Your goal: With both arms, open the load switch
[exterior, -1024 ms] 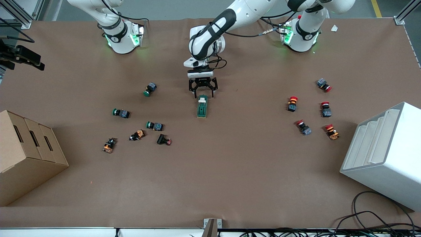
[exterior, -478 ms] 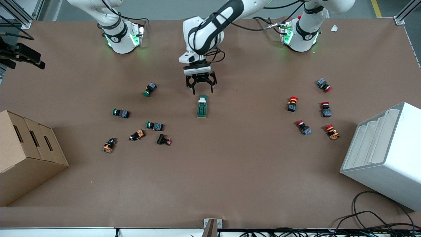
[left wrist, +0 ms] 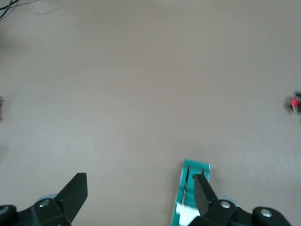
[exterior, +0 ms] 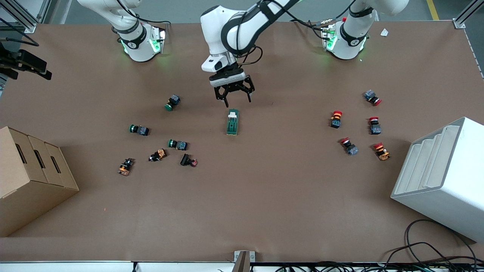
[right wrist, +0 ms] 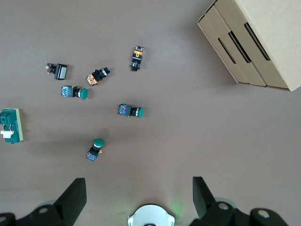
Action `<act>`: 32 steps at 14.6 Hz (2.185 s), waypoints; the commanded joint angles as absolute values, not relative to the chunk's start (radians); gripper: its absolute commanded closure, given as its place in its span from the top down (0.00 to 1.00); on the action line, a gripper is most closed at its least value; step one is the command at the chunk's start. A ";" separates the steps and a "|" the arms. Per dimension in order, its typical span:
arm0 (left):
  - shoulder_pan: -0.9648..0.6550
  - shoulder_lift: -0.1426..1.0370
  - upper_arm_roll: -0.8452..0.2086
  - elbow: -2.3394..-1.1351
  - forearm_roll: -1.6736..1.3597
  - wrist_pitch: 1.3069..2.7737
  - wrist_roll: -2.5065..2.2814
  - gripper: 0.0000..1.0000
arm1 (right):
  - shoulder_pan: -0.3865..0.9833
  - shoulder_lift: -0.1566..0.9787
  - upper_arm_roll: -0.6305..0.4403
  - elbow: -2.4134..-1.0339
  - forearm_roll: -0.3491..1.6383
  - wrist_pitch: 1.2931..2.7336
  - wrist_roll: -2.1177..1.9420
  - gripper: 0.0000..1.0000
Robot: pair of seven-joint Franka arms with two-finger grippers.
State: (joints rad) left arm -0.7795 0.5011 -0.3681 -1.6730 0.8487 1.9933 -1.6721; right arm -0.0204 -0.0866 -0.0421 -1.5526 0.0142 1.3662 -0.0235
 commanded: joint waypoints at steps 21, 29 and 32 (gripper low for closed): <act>0.256 0.143 -0.373 -1.459 0.118 1.743 -0.272 1.00 | -0.025 -0.117 -0.029 -1.582 0.003 1.393 -0.063 1.00; 0.171 0.009 -0.115 -1.517 -0.028 1.526 -0.036 1.00 | -0.026 -0.117 -0.029 -1.582 0.011 1.394 -0.060 1.00; 0.057 -0.063 -0.003 -1.621 -0.026 1.542 -0.006 1.00 | -0.026 -0.117 -0.031 -1.580 0.014 1.394 -0.060 1.00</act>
